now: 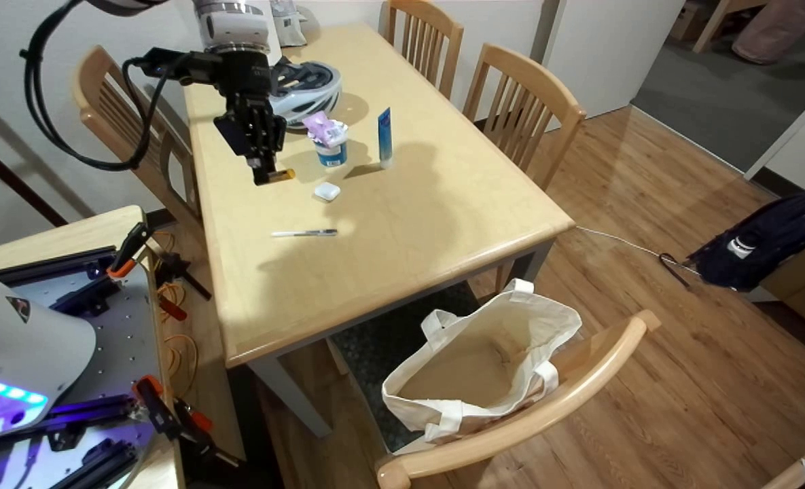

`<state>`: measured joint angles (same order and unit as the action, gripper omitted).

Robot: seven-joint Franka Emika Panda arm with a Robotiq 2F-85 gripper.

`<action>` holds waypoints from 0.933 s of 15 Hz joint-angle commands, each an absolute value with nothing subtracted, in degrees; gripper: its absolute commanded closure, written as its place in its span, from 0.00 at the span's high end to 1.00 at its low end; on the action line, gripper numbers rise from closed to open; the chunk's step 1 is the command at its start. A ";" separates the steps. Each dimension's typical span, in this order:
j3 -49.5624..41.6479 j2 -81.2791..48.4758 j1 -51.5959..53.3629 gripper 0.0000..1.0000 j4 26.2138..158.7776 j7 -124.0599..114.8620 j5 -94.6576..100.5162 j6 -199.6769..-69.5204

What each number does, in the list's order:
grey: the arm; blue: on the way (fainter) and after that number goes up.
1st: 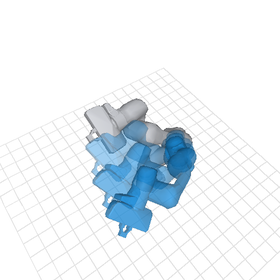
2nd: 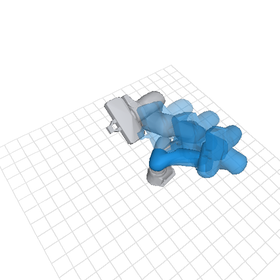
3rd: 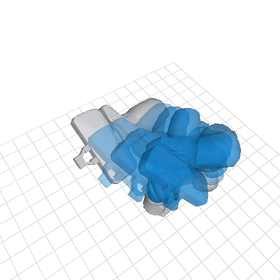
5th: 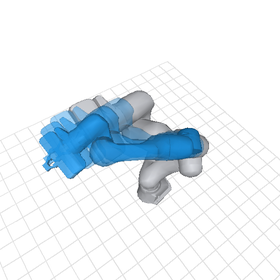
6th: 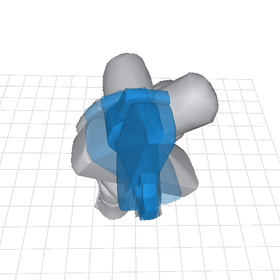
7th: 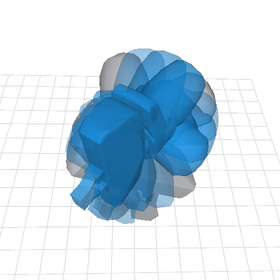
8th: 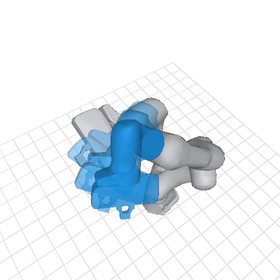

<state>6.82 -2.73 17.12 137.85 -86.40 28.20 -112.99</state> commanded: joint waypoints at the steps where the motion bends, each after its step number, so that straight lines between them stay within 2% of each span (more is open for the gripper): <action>1: 7.86 -4.26 15.34 0.05 137.13 -92.65 35.52 -112.34; 12: -1.10 -6.54 4.36 0.04 137.04 -118.44 52.07 -129.48; 13: 0.36 -6.33 5.44 0.18 137.51 -115.44 50.17 -127.41; 14: -0.44 -6.33 4.55 0.18 137.24 -115.59 50.43 -128.05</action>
